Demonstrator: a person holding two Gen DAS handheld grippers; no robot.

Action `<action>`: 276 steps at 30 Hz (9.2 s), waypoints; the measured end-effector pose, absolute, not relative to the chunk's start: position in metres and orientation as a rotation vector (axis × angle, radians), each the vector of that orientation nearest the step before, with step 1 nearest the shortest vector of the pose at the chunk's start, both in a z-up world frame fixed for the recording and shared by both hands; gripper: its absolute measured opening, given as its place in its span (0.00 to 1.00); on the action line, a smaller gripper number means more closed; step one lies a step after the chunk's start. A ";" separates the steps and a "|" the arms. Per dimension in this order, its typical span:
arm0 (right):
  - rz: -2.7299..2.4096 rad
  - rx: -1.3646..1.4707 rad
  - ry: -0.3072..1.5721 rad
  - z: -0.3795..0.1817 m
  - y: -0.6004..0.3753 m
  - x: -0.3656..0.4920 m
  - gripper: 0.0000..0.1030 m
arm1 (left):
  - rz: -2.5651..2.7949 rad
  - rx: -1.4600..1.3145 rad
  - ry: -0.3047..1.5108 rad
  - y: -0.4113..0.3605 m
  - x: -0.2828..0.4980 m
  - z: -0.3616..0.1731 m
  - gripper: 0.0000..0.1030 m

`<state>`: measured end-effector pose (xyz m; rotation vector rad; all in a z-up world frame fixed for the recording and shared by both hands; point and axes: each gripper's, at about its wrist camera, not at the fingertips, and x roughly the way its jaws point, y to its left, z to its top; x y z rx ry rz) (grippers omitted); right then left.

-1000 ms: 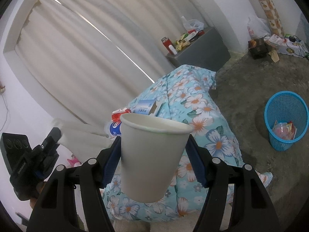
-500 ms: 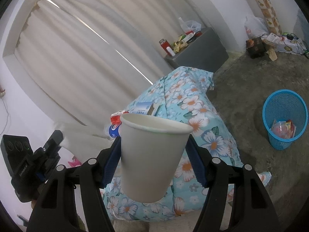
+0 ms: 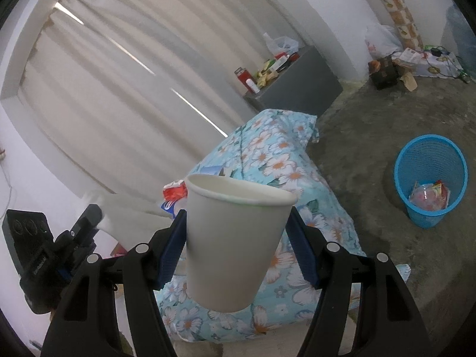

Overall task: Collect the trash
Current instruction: 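Carry the white cloth and paper cup toward the blue wastebasket, then open both tools over the blue wastebasket to drop cloth and cup, then move both tools back to the trash pile on the bed, then grasp the green plastic bag with the left tool while the right tool grasps the Pepsi bottle, then lift the Pepsi bottle with the right tool while the left tool lifts the green bag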

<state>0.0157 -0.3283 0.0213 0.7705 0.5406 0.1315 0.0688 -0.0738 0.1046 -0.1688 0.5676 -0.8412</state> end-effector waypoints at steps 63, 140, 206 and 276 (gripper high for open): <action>-0.460 1.071 0.699 -0.153 -0.545 0.036 0.82 | -1.008 0.143 0.917 -0.372 0.180 -0.009 0.82; 0.501 -0.275 1.062 -0.006 -0.004 0.345 0.75 | -0.360 -0.425 0.554 0.172 0.142 -0.007 0.84; 0.320 0.741 1.044 -0.050 -0.211 0.145 0.58 | -0.528 -0.341 0.944 0.091 0.081 -0.027 0.67; 0.200 0.511 1.101 -0.047 -0.204 0.131 0.62 | -0.402 0.048 0.878 -0.003 0.103 -0.042 0.48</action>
